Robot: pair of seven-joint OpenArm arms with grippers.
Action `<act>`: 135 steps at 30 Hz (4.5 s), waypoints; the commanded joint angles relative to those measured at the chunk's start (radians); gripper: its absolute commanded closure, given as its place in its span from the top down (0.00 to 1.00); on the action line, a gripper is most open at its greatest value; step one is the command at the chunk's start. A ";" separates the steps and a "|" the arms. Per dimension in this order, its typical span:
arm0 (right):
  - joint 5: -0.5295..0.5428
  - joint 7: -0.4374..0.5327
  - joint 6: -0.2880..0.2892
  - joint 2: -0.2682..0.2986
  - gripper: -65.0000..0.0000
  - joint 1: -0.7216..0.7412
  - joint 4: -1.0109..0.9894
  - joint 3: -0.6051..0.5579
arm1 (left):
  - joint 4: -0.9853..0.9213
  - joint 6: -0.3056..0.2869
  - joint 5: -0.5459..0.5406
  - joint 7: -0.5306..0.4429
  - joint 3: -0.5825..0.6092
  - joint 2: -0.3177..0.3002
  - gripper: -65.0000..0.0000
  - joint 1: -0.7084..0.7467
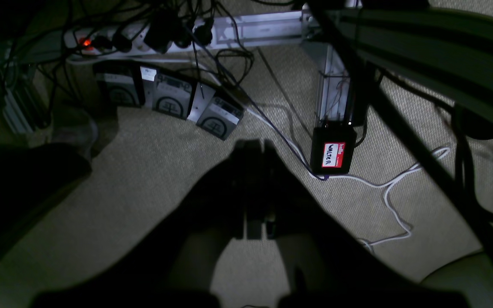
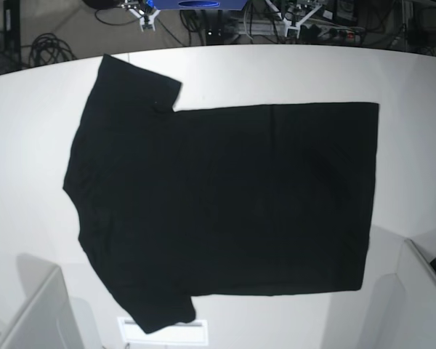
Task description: Fold the T-shirt properly
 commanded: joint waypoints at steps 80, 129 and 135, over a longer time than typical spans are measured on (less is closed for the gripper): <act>0.004 -0.456 0.004 -0.054 0.00 -0.619 1.325 0.466 | 1.179 -0.101 -0.121 0.003 -0.179 -0.206 0.00 0.858; 0.423 -1.182 0.680 -0.062 0.57 -0.068 1.643 0.870 | 1.699 -0.170 -0.772 0.014 -0.445 -0.281 0.68 0.851; 0.426 -1.185 0.680 -0.068 0.57 -0.065 1.586 0.867 | 1.596 -0.273 -0.824 0.062 -0.514 -0.281 0.63 0.798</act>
